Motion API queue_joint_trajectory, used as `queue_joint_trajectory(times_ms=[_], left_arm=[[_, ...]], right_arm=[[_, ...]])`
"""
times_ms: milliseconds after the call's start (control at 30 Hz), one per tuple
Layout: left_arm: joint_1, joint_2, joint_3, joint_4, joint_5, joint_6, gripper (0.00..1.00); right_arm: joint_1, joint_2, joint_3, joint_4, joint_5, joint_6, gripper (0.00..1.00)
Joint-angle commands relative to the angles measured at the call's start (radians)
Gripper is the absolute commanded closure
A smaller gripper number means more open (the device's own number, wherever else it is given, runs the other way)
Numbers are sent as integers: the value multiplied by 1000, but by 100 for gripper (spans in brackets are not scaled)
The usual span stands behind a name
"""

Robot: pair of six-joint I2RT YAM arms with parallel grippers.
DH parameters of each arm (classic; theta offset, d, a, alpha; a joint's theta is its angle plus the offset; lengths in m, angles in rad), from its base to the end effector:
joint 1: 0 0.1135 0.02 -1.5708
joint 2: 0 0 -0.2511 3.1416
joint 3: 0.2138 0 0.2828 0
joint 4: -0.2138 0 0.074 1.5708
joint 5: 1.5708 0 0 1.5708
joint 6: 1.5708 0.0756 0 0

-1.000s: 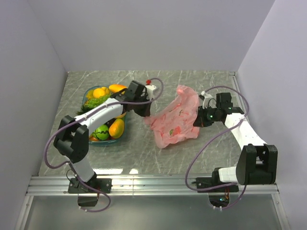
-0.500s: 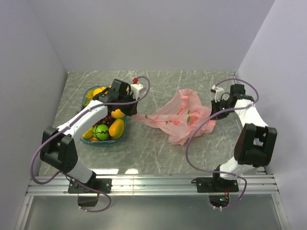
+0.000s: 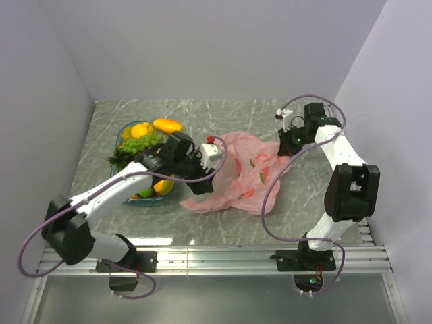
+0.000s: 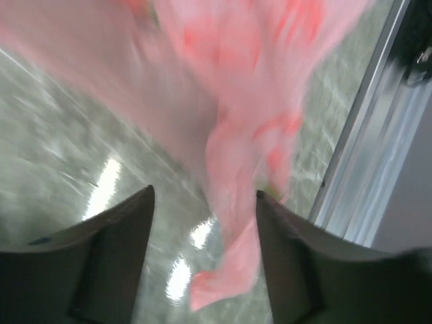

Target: Place the fake fruits into the plastic bag and tie a complex knot

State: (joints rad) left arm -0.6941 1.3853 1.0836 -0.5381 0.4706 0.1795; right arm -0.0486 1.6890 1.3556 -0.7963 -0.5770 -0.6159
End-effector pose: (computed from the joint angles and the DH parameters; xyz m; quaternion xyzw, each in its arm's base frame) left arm 0.2469 -0.2501 0.2302 0.4597 0.7877 -0.2990 0.2807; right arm 0.3906 0.0223 0.2049 -0.3215 0.8807 0.1940 0.2888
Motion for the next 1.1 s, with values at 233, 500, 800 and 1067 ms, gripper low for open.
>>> queue_joint_trajectory(times_ms=[233,500,800,1067], left_arm=[[36,-85,56,293,99,341,16],[38,24,42,351,89,822,10],[80,196,130,303,56,1014,9],[116,290,148,282,97,1152,10]], right_arm=[[84,-87,72,-44,-20,25,42],[-56,-163,5,-96,-131,271,15],[-80,-164,-165,-17,-345,390,14],[-60,-78,-250,157,-274,443,31]])
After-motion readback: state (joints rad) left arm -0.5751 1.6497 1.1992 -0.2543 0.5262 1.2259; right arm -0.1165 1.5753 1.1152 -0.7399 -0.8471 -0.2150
